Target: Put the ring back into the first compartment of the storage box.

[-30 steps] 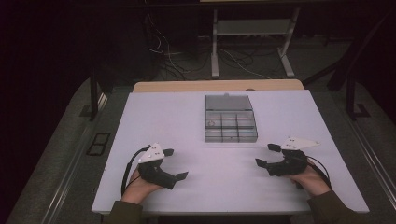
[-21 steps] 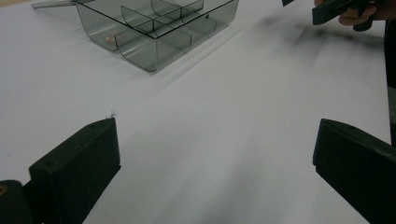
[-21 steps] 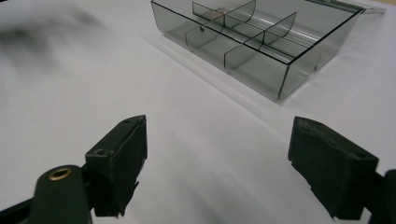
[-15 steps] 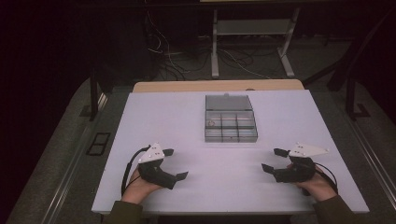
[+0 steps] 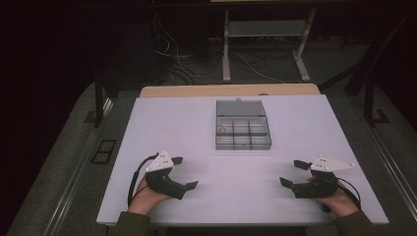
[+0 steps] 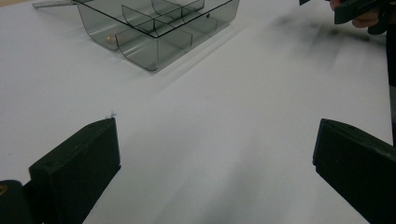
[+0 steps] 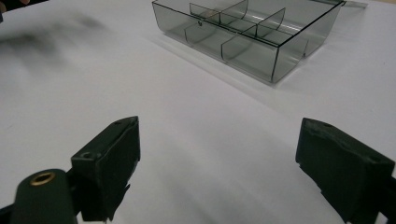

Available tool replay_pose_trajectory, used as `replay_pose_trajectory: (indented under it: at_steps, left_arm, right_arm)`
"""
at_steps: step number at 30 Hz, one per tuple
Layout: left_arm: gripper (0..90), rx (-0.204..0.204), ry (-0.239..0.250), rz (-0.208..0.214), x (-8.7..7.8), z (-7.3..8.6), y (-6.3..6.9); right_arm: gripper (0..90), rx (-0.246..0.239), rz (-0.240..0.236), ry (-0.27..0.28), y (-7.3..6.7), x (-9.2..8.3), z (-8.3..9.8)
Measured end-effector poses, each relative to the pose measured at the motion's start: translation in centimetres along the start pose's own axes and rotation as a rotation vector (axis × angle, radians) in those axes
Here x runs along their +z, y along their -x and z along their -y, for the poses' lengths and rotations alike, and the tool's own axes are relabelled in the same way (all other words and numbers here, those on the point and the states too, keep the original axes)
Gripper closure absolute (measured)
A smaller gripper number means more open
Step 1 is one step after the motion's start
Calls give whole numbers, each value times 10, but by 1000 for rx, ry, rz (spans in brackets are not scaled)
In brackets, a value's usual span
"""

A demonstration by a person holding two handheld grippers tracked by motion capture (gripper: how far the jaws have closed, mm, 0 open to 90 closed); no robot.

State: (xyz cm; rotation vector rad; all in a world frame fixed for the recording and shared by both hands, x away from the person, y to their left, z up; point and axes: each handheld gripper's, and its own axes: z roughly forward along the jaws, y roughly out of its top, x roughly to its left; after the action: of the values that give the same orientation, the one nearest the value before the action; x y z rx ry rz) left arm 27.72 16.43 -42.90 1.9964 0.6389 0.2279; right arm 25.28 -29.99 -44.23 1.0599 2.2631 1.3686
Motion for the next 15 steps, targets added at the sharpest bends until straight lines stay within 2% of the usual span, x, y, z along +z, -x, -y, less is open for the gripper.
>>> replay_pose_trajectory:
  at_steps: [15]
  left_arm:
    - [0,-1,-4,1,1,0,0]
  right_arm:
    - [135,5,-6,-2,0,-3,5]
